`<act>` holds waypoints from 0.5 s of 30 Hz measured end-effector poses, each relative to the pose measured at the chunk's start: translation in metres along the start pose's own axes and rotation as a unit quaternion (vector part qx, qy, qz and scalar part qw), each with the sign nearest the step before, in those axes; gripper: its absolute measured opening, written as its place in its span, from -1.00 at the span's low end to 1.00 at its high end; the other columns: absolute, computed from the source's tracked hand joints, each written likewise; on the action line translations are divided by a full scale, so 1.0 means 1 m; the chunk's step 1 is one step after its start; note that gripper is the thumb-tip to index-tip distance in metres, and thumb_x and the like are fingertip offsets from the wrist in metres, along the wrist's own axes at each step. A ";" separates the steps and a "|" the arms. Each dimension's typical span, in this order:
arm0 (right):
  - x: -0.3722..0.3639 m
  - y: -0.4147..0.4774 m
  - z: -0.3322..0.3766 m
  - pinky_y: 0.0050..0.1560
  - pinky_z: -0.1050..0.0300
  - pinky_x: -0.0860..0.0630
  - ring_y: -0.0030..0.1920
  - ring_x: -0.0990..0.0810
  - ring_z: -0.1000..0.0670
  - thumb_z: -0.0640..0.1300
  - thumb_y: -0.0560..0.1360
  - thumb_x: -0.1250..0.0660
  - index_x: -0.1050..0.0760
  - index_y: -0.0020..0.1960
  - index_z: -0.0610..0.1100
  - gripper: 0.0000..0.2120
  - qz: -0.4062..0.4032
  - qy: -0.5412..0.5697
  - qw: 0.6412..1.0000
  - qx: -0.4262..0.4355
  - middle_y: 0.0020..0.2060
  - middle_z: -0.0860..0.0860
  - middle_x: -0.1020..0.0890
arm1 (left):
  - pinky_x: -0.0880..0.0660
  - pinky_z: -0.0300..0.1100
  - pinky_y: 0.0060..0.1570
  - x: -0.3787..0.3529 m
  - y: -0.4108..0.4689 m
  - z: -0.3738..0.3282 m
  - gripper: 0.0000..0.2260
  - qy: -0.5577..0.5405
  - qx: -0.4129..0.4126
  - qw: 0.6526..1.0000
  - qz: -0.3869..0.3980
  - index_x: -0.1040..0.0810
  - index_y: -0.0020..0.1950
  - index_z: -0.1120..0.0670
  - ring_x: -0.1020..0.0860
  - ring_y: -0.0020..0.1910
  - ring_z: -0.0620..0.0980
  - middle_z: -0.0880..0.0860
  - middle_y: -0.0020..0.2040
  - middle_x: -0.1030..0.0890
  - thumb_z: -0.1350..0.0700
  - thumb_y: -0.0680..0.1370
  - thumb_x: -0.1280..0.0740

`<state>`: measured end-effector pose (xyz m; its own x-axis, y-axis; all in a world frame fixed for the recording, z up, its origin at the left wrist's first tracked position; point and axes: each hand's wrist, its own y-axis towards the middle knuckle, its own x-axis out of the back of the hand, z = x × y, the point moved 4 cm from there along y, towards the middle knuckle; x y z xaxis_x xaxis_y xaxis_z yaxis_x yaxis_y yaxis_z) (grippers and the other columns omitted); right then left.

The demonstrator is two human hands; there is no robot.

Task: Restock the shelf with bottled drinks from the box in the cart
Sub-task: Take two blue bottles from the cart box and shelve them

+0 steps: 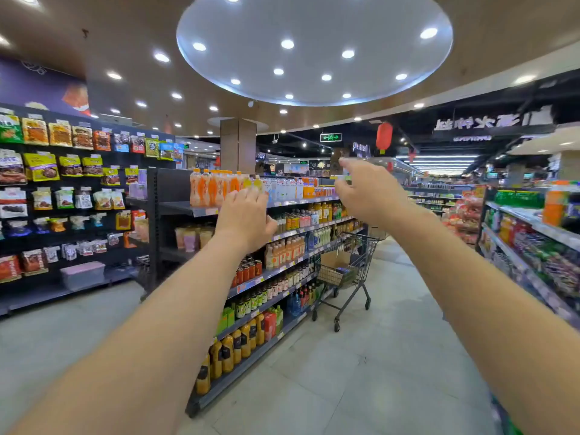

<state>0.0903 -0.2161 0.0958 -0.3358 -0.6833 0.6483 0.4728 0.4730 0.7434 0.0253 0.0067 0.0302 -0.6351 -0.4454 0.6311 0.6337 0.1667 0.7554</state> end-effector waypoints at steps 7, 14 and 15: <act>-0.178 0.059 -0.042 0.24 -0.09 -0.53 0.41 -0.45 -0.17 -0.02 0.64 -0.18 -0.25 0.57 -0.13 -0.47 0.182 -0.086 0.978 -0.056 0.46 -0.15 -0.42 | -0.47 0.05 0.32 -0.125 0.038 0.028 -0.52 -0.098 0.030 0.986 0.132 -0.44 0.46 0.08 -0.50 0.35 0.11 0.08 0.40 -0.53 -0.13 0.60 -0.22; -0.318 0.119 -0.093 0.28 -0.10 -0.54 0.38 -0.48 -0.14 0.03 0.65 -0.17 -0.26 0.56 -0.11 -0.48 0.270 -0.095 0.953 -0.100 0.47 -0.10 -0.43 | -0.54 0.03 0.21 -0.254 0.087 0.047 -0.49 -0.156 0.022 0.972 0.176 -0.38 0.54 0.06 -0.54 0.29 0.10 0.07 0.39 -0.54 -0.06 0.60 -0.23; -0.334 0.123 -0.102 0.28 -0.10 -0.54 0.38 -0.49 -0.14 0.02 0.65 -0.18 -0.26 0.56 -0.11 -0.48 0.279 -0.095 0.950 -0.102 0.47 -0.10 -0.43 | -0.54 0.04 0.21 -0.272 0.090 0.048 -0.50 -0.154 0.021 0.970 0.187 -0.39 0.53 0.06 -0.54 0.29 0.11 0.07 0.39 -0.54 -0.05 0.60 -0.23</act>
<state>0.3433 0.0133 -0.0461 -0.1186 -0.2352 0.9647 0.7616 0.6018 0.2403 0.2340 0.1849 -0.0647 -0.4702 -0.0638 0.8803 0.8310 0.3039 0.4659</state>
